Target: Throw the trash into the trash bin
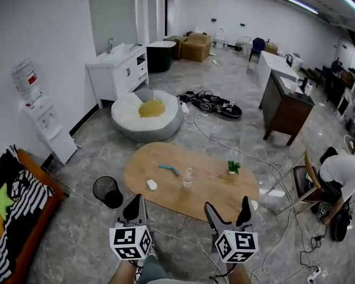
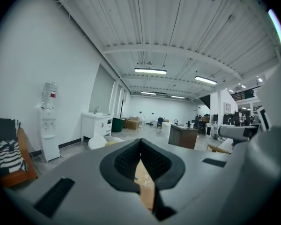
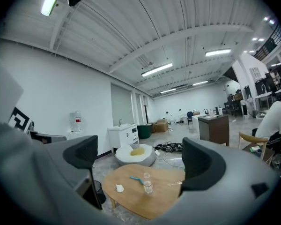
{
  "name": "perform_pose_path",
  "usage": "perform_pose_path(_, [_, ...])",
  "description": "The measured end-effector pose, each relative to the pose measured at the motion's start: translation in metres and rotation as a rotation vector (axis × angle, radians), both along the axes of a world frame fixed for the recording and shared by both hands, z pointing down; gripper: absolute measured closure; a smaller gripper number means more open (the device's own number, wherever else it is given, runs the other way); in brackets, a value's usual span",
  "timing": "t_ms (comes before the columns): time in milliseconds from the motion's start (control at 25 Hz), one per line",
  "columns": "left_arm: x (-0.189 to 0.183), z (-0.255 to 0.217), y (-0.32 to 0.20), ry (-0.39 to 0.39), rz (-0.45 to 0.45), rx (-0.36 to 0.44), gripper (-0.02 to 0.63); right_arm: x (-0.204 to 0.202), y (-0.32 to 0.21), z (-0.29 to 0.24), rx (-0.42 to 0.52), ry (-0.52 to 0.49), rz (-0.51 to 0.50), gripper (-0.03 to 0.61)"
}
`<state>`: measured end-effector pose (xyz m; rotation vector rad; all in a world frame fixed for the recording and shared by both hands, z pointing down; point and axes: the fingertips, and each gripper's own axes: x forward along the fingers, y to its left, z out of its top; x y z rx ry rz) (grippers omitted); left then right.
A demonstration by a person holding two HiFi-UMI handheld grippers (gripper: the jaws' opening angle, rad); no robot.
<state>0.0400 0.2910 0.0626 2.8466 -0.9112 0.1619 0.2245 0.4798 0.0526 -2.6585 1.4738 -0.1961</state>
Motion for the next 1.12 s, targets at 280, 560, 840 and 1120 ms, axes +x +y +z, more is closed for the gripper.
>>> perform_pose_path(280, [0.056,-0.019,-0.146,-0.012,0.079,0.012,0.623,0.049,-0.129,-0.018,0.014,-0.005,0.079,0.015])
perform_pose_path(560, [0.103,-0.015,-0.251,-0.032,0.136,0.005,0.623,0.081,-0.225,-0.011,0.014,-0.039,0.096,0.058])
perform_pose_path(840, [0.135,0.017,-0.282,-0.073,0.127,-0.047,0.623,0.112,-0.256,0.019,-0.043,-0.075,0.091,0.061])
perform_pose_path(1120, [0.151,0.030,-0.285,-0.103,0.098,-0.078,0.621,0.144,-0.266,0.032,-0.072,-0.101,0.068,0.060])
